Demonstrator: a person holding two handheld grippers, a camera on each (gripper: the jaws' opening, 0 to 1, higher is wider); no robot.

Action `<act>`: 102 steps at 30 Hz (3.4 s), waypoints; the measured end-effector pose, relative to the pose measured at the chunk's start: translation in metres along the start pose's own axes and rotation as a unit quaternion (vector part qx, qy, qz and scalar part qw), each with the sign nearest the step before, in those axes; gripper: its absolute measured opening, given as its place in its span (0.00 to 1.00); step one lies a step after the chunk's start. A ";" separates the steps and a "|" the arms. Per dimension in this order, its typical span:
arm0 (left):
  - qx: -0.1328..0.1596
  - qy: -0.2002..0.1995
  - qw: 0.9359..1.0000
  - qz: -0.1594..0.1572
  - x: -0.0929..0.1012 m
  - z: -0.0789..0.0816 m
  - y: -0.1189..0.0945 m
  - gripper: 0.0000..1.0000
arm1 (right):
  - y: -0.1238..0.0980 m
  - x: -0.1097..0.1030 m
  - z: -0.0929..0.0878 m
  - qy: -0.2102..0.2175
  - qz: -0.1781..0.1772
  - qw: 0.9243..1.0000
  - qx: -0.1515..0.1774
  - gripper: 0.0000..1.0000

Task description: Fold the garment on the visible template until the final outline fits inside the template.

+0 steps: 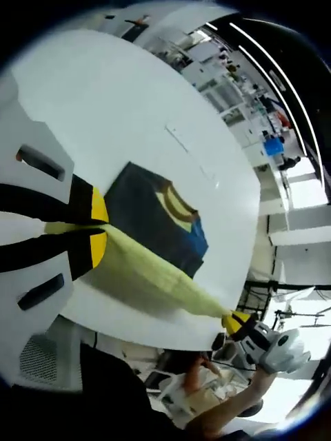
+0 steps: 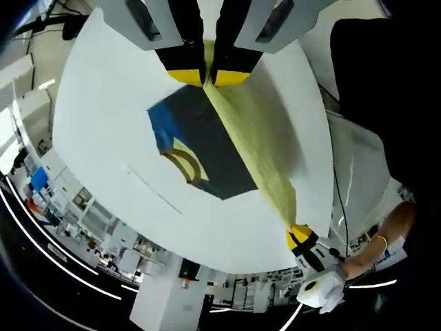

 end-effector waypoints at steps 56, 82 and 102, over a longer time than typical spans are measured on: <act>-0.020 0.050 0.997 0.050 -0.120 0.038 0.145 0.01 | 0.147 0.132 0.007 -0.018 -0.102 0.994 -0.033 0.00; -0.058 0.011 0.998 0.030 -0.142 0.000 0.205 0.01 | 0.214 0.135 -0.033 0.080 0.007 0.996 -0.049 0.03; -0.019 0.074 0.996 0.044 -0.153 -0.012 0.186 0.19 | 0.196 0.131 -0.046 -0.028 -0.023 0.998 -0.053 0.15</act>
Point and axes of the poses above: the point that each gripper's makers call its tool centre point, and the gripper's own axes: y roughly forward along the fingers, x roughly to its right, z roughly out of its top, the point moved 3 cm from there along -y, roughly backward along the fingers, and after that the axes turned 10 degrees about -y, right-handed, at the moved point
